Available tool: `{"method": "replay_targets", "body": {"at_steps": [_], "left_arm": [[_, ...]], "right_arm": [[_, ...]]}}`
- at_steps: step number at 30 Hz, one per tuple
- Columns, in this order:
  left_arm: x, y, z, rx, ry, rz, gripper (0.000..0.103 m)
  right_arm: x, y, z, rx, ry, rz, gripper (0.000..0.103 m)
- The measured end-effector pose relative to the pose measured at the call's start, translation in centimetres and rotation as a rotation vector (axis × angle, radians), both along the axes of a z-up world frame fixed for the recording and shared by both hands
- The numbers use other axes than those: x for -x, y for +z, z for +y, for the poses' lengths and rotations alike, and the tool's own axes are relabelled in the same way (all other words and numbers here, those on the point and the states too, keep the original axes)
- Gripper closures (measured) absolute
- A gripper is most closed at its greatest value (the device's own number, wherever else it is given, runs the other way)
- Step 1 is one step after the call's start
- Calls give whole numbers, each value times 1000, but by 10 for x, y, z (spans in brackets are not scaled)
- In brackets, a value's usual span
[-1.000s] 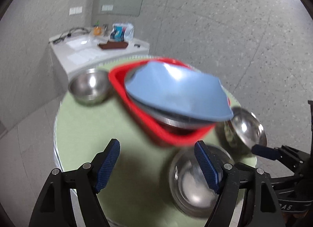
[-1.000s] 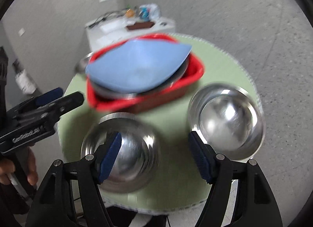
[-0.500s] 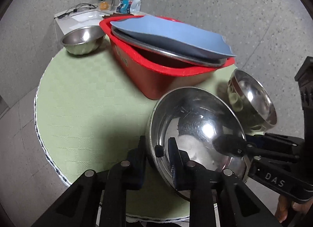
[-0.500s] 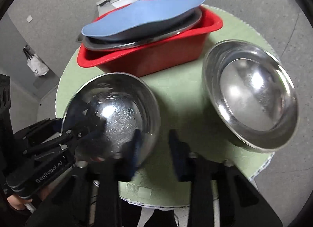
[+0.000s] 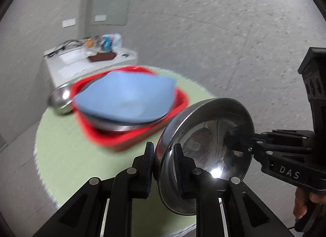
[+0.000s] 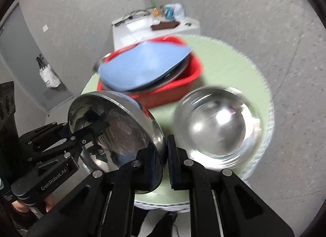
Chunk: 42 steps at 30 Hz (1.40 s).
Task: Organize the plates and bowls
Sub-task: 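Lower the held bowl into another steel bowl and open both grippers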
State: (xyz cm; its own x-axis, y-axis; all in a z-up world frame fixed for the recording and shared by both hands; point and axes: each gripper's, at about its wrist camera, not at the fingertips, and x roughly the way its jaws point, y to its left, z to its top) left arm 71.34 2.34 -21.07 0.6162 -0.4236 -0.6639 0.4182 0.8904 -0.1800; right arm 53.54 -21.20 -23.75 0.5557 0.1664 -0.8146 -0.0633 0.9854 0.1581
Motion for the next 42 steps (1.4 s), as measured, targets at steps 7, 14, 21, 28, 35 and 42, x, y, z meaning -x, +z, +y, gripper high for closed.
{"method": "replay_targets", "body": {"at_steps": [7,14,21,28,35,42], "left_arm": [[-45,-6,-52,12,-46,47,88],[-88,-31,-95,-59,-75,118,88],[-118,-46,-126,-106,-72,155,88],[-128,-57,-139,-97,-68,157,71],[-109,-49,-122,-45,-90,133,38],[-88,-13,-83,11,-103,44,22]], "right_arm": [[-22,0,-61,-9,-90,10,93],[-33,-27,-91,14,-128,88,92],[-42,-43,-98,47,-136,128,92],[-50,-52,-97,84,-144,146,93],[-44,-50,-97,69,-157,110,91],[-32,-9,-92,77,-216,-5,52]]}}
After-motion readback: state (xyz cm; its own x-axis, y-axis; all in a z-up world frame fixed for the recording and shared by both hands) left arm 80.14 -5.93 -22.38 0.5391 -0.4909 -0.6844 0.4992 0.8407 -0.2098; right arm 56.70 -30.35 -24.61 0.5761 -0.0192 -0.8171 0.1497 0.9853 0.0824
